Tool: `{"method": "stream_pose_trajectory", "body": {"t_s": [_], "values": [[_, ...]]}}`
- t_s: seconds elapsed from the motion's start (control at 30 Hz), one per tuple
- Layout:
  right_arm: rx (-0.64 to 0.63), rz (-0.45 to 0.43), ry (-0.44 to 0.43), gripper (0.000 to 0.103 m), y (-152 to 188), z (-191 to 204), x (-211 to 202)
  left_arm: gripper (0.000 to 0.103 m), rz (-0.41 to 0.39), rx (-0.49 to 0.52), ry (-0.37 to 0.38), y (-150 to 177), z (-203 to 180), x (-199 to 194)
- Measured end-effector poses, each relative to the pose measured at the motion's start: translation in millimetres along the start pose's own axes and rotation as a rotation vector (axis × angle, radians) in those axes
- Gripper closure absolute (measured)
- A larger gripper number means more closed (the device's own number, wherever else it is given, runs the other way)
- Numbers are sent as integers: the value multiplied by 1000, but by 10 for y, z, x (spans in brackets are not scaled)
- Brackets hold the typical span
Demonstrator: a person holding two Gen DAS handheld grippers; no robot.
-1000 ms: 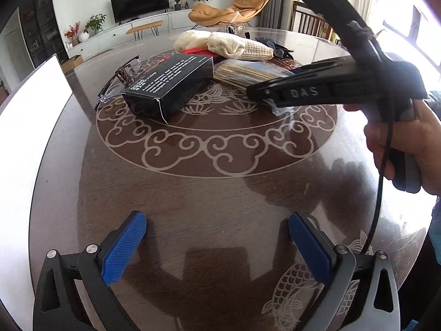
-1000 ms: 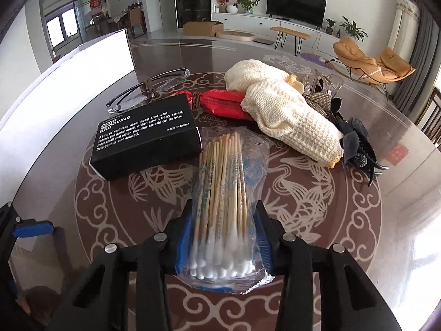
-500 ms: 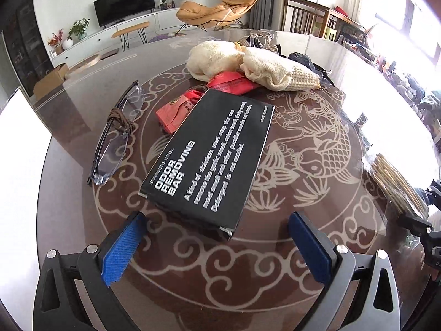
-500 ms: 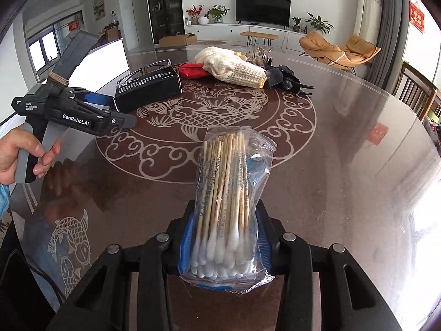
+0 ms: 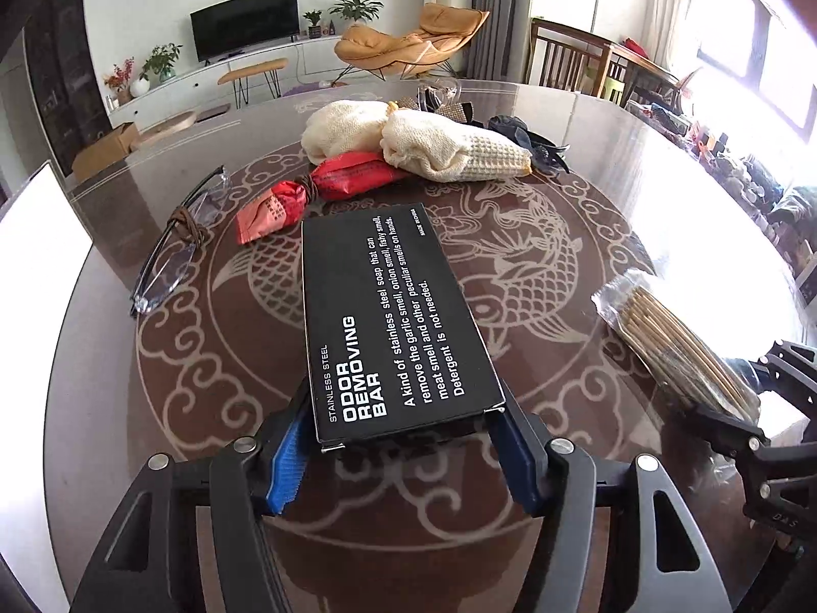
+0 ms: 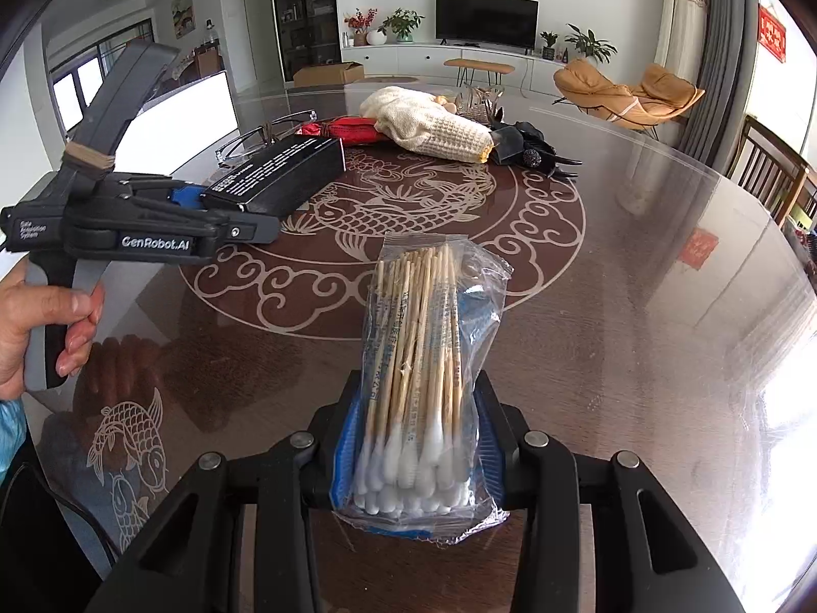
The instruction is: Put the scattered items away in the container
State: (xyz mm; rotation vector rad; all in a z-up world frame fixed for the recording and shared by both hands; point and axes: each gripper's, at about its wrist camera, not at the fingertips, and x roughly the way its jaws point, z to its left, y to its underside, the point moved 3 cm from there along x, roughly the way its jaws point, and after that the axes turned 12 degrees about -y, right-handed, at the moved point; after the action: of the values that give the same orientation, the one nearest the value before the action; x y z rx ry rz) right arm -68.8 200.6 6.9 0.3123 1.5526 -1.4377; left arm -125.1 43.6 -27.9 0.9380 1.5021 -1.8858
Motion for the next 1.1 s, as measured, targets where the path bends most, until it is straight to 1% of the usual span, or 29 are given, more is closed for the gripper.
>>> {"method": "stream_pose_trajectory", "body": {"t_s": [0.1,0.17,0.2,0.27,0.3,0.33,0.4,0.43,0.57,0.67,1.1], "values": [[-5,1,16,62,11,22,-9,40,3,-8,5,273,-125,-233],[4,-9,24,62,41,26,-32,40,9,-13,-14,366,-169,-308],[2,-12,36,61,45,30,-37,38,10,-12,-28,387,-190,-321],[4,-11,62,57,40,28,-32,15,28,3,-47,408,-247,-287],[13,-11,74,50,37,9,-30,0,52,6,-53,380,-260,-240],[30,-11,80,44,35,-24,-30,0,52,-5,-46,354,-248,-236],[74,-9,66,37,34,-102,-26,0,55,-14,-55,351,-216,-234],[86,-12,54,36,33,-126,-34,0,54,-14,-56,356,-223,-228],[66,-7,74,35,31,-91,-28,0,52,-16,-57,357,-237,-200],[75,-7,59,33,31,-107,-31,0,51,-18,-57,359,-239,-195],[65,-2,49,29,38,-87,-9,0,49,-27,-62,346,-253,-183]]}}
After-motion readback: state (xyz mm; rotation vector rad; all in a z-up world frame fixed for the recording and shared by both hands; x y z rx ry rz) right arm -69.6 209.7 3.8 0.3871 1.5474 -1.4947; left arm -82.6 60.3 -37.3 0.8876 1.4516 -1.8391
